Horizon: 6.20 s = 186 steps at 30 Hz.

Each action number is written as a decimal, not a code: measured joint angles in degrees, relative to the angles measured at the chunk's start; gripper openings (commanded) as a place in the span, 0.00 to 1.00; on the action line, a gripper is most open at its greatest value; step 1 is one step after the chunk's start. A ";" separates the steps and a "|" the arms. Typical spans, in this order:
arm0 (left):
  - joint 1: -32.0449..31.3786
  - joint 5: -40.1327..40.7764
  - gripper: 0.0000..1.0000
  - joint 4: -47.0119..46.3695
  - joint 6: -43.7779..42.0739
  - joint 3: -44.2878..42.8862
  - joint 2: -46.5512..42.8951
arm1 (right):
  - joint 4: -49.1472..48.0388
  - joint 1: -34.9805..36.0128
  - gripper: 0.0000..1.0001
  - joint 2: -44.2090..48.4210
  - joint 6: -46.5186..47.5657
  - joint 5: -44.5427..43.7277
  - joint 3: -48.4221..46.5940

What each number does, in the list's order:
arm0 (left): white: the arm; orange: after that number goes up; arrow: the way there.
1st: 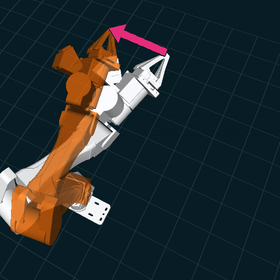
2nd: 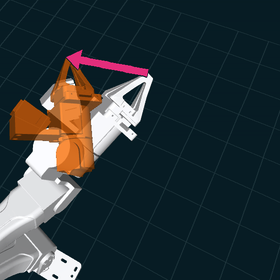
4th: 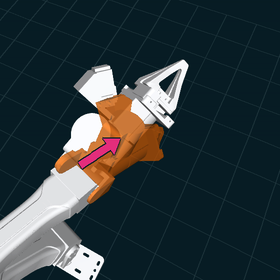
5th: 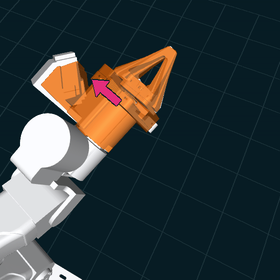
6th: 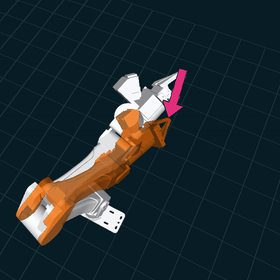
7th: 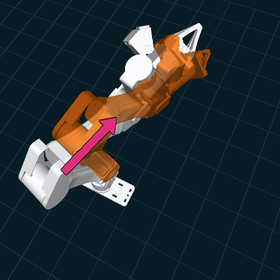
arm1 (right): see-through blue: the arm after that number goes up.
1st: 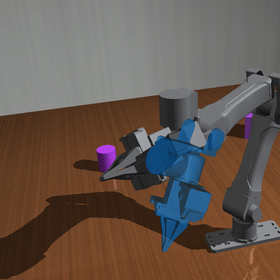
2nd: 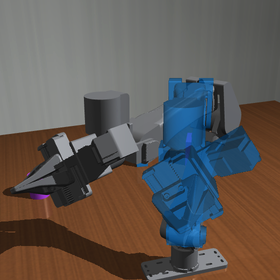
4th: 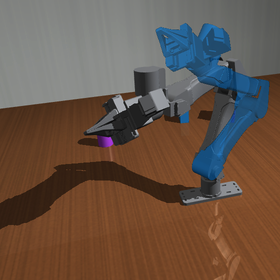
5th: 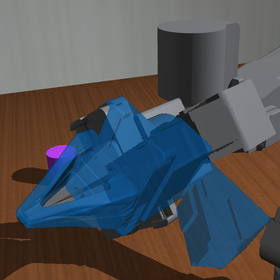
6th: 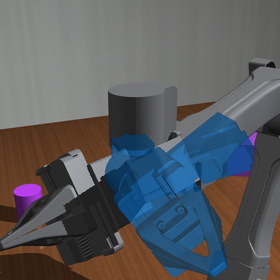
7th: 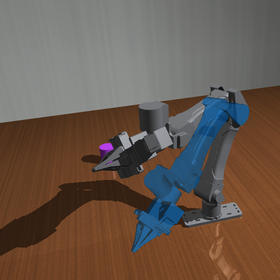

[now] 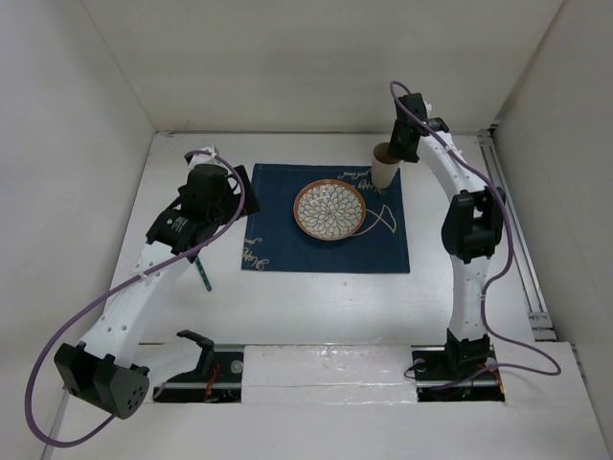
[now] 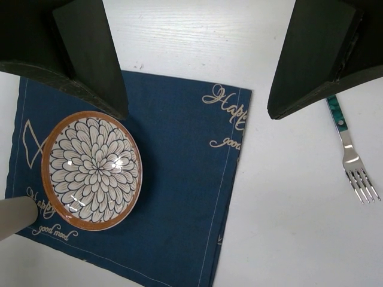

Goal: Set the dinner table for one person

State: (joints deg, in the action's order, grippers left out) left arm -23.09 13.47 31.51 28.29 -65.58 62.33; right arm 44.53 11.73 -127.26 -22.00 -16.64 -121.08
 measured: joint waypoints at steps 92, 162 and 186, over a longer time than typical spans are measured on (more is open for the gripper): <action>-0.09 5.16 1.00 3.89 2.27 -0.52 -6.99 | -0.33 -13.57 0.33 35.23 -12.50 10.82 68.63; -1.66 4.94 1.00 3.39 1.36 -0.37 -4.70 | -2.80 -7.45 0.14 30.16 -0.98 11.91 62.62; -1.66 2.12 1.00 1.29 0.42 0.44 -4.11 | -1.84 1.31 0.00 41.20 -0.42 8.13 55.21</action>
State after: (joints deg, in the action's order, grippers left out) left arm -24.75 15.59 32.80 28.71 -65.14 58.22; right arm 42.70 13.04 -86.06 -22.41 -8.51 -65.87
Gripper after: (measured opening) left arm 0.997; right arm 0.197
